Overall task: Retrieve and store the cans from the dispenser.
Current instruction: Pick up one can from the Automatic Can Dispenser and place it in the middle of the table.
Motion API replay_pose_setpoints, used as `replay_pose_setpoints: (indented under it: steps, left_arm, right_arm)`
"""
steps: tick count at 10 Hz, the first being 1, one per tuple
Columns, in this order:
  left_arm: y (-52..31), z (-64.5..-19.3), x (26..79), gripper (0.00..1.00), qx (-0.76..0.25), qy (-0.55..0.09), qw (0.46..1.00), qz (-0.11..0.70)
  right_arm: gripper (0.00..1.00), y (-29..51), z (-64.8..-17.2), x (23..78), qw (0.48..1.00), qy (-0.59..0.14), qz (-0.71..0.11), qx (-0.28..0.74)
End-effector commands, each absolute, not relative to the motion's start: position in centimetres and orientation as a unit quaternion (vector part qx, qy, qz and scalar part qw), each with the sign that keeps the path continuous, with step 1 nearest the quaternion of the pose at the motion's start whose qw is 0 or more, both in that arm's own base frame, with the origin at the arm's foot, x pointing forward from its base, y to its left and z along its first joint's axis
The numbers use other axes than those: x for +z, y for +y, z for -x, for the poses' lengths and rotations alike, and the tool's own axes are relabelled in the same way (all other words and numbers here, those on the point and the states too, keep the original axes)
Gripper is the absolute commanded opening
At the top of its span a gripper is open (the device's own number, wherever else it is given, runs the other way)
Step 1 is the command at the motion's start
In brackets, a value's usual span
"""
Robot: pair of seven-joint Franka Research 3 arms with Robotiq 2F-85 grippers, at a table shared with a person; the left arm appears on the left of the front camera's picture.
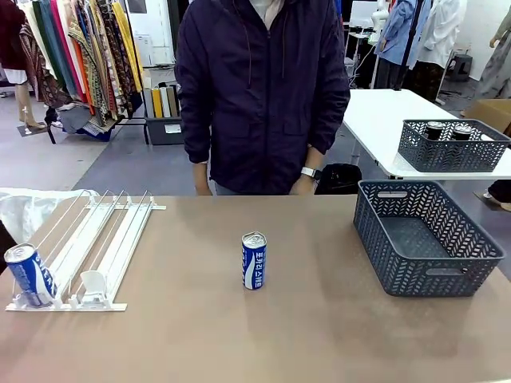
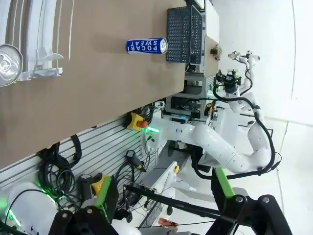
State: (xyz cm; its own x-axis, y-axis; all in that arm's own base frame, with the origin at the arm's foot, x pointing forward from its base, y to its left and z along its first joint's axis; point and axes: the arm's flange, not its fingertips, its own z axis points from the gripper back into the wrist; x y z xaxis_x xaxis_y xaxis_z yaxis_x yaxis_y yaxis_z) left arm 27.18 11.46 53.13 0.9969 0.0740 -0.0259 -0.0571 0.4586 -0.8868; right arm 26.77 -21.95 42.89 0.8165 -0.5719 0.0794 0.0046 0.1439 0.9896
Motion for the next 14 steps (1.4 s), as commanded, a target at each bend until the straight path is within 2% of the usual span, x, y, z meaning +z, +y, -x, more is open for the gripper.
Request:
replay_pose_setpoints:
  steps: [1,7,8,9,11,12,13,14]
  left_arm:
    - [12.1,-27.0,52.9,1.00,0.037,0.000,0.855,0.517]
    - [11.7,-27.3,52.8,1.00,0.042,-0.004,0.855,0.517]
    - [10.5,-28.0,52.1,1.00,0.042,0.012,0.914,0.404]
    - [9.6,-28.3,51.5,1.00,0.020,0.018,0.951,0.308]
    - [7.5,-29.8,50.3,1.00,0.009,-0.036,0.995,0.089]
    - [6.3,-30.1,50.0,1.00,-0.017,-0.044,0.998,0.036]
    - [5.5,-30.7,49.9,1.00,-0.023,-0.083,0.996,-0.007]
    - [5.1,-31.6,49.9,1.00,-0.004,-0.097,0.994,-0.044]
  right_arm:
    - [1.00,-21.9,-26.8,43.2,0.719,-0.227,-0.626,-0.199]
    - [1.00,-21.9,-26.8,43.2,0.719,-0.227,-0.626,-0.199]
    - [1.00,-21.9,-26.8,43.2,0.719,-0.227,-0.626,-0.199]
    - [1.00,-21.9,-26.8,43.2,0.719,-0.227,-0.626,-0.199]
    - [1.00,-21.9,-26.8,43.2,0.719,-0.227,-0.626,-0.199]
    - [1.00,-21.9,-26.8,43.2,0.719,-0.227,-0.626,-0.199]
    - [1.00,-21.9,-26.8,43.2,0.719,-0.227,-0.626,-0.199]
    - [1.00,-21.9,-26.8,43.2,0.719,-0.227,-0.626,-0.199]
